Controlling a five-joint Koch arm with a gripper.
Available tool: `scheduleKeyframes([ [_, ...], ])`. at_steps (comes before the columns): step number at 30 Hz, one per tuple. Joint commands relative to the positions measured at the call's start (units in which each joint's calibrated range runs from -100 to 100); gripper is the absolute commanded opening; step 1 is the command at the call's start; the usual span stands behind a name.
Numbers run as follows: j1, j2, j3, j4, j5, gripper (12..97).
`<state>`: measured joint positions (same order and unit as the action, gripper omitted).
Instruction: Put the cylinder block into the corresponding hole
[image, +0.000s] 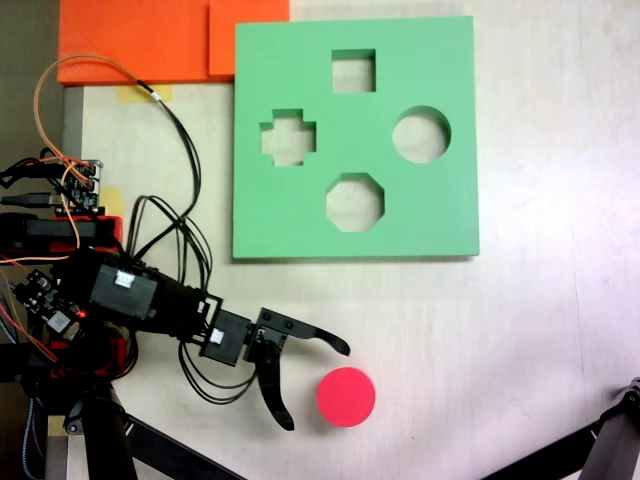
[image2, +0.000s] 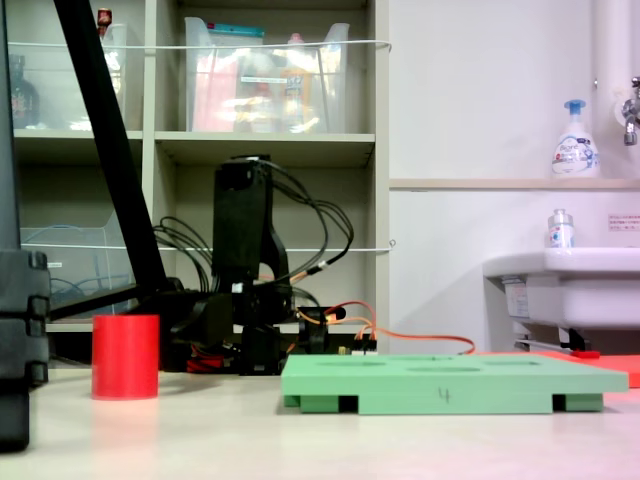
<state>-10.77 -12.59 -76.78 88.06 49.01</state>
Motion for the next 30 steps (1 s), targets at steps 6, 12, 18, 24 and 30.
scheduleKeyframes([
  [6, -1.1, 13.6, 12.3, 5.0, 0.3, 75.4],
  [12, -2.0, 15.0, 18.4, 0.1, 0.4, 75.2],
  [18, -2.0, 16.9, 20.8, -0.9, 0.4, 73.6],
  [24, -1.5, 17.1, 20.6, -0.9, 0.4, 43.8],
  [30, -1.0, 16.5, 20.3, -0.8, 0.5, 42.9],
])
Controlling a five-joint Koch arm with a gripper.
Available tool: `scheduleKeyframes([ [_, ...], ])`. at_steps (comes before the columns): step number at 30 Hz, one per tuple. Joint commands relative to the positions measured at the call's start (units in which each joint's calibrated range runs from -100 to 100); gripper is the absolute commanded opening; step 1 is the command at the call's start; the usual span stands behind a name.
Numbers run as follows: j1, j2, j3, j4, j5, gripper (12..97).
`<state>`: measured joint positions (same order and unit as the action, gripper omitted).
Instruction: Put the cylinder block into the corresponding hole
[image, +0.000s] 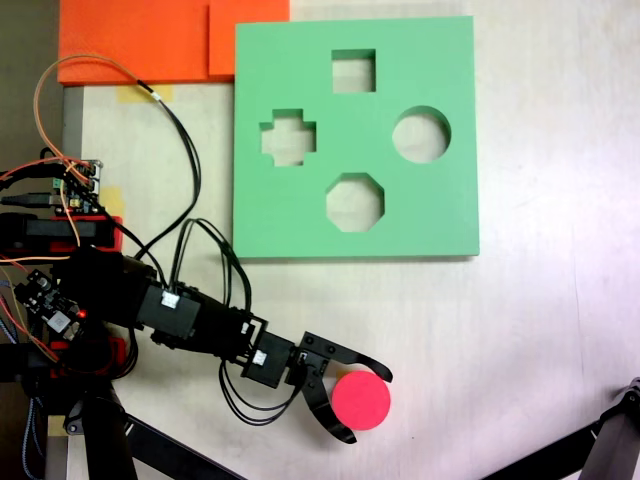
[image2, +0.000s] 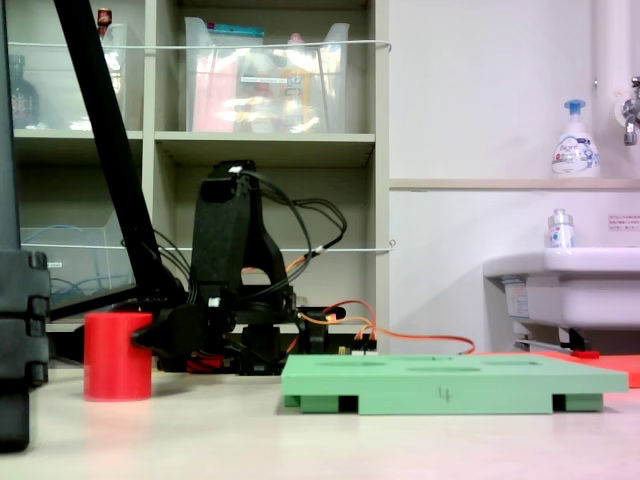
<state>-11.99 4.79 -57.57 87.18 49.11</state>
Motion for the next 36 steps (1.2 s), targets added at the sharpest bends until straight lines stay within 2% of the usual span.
scheduleKeyframes([
  [1, 0.2, -1.3, 0.7, 0.2, 0.7, 42.8],
  [6, 0.1, -3.9, -0.8, 0.1, 1.6, 33.9],
  [12, 0.8, -14.4, -2.0, -1.8, 1.7, 33.6],
  [17, 2.8, -39.3, -2.0, -19.2, 1.7, 33.6],
  [23, 8.5, -57.6, 2.6, -33.3, 1.7, 33.6],
  [29, 15.8, -58.4, 12.7, -39.5, 1.8, 33.6],
  [36, 22.5, -44.2, 26.1, -44.8, 1.8, 33.6],
])
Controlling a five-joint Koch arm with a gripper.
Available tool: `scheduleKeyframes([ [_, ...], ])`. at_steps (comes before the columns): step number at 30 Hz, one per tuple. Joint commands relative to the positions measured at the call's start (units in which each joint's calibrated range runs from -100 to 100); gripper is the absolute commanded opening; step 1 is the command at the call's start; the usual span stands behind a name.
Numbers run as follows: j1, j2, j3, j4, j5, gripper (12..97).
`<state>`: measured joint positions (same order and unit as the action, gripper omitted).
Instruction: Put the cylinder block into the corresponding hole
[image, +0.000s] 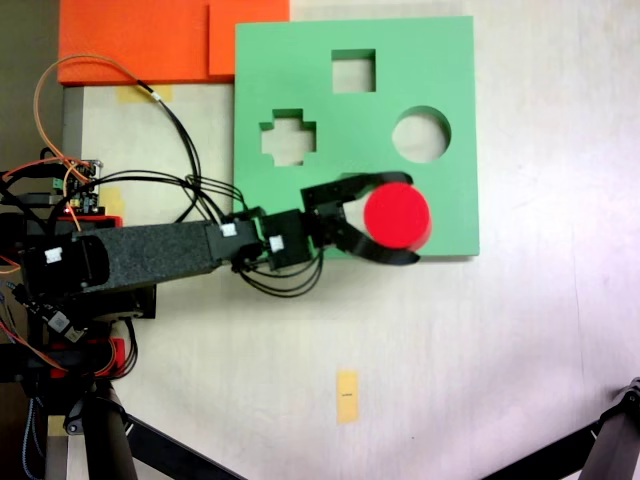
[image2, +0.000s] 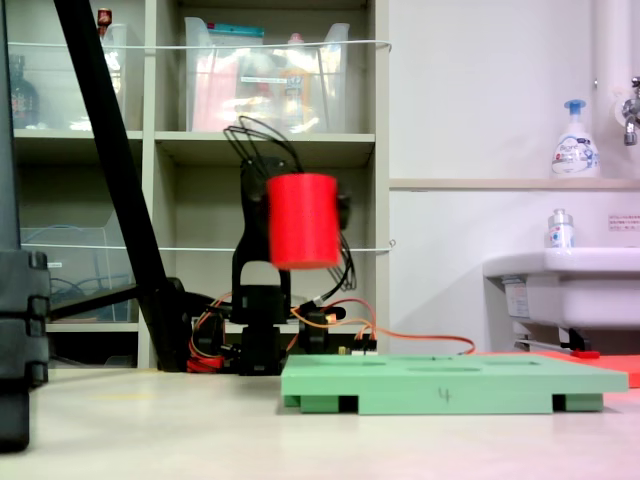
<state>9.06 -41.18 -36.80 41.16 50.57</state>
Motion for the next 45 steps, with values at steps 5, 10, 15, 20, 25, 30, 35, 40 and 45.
scheduleKeyframes([
  [5, 5.0, 13.5, 12.8, 0.1, 0.3, 33.6],
  [10, 6.9, 26.5, 20.8, -0.2, 0.2, 33.6],
  [15, 7.6, 36.8, 26.8, -0.2, 0.2, 33.8],
  [20, 8.1, 43.7, 30.3, -0.2, 0.2, 33.8],
  [25, 8.3, 46.1, 31.1, -0.1, 0.2, 33.9],
  [30, 8.2, 47.6, 31.1, 0.4, 0.2, 34.0],
  [35, 8.2, 48.3, 31.1, 0.6, 0.2, 34.0],
  [40, 8.0, 50.7, 30.7, 1.9, 0.0, 34.4],
  [45, 7.9, 52.5, 29.3, 2.7, 0.0, 35.6],
])
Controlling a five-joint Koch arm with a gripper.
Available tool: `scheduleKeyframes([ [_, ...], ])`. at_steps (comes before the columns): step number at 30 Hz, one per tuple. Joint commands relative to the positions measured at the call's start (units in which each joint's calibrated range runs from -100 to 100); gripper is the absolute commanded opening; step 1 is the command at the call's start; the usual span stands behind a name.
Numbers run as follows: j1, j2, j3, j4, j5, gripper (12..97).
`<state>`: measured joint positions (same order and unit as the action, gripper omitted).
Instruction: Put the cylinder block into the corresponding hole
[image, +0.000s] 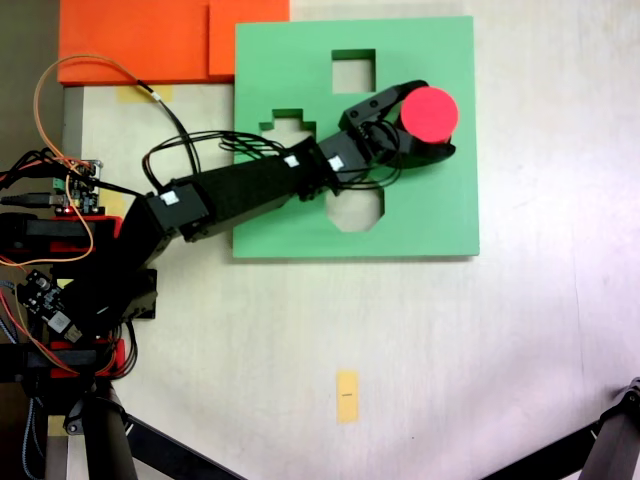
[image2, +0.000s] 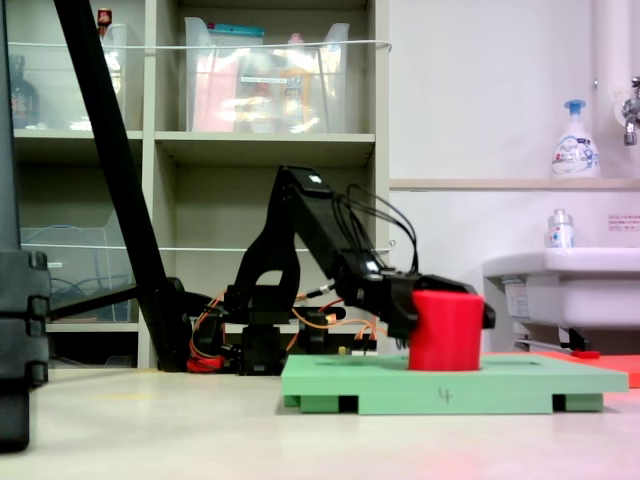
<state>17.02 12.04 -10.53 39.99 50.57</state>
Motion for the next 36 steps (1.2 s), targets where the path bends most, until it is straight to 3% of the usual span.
scheduleKeyframes([
  [1, 0.0, -0.2, 2.9, 4.2, 0.0, 36.4],
  [9, -0.3, 2.5, 0.0, 8.7, 0.0, 56.0],
  [15, -1.2, -18.7, -11.8, 2.6, -1.7, 75.0],
  [18, -2.8, -38.6, -17.2, -5.2, -3.6, 74.4],
  [21, -4.1, -58.3, -20.3, -17.5, -7.2, 55.1],
  [24, -5.3, -73.2, -19.9, -34.1, -11.6, 49.7],
  [27, -6.7, -86.1, -21.2, -44.4, -18.3, 49.1],
  [32, -8.6, -104.5, -35.4, -44.8, -41.6, 49.0],
  [36, -12.4, -112.0, -48.8, -49.6, -48.4, 48.3],
])
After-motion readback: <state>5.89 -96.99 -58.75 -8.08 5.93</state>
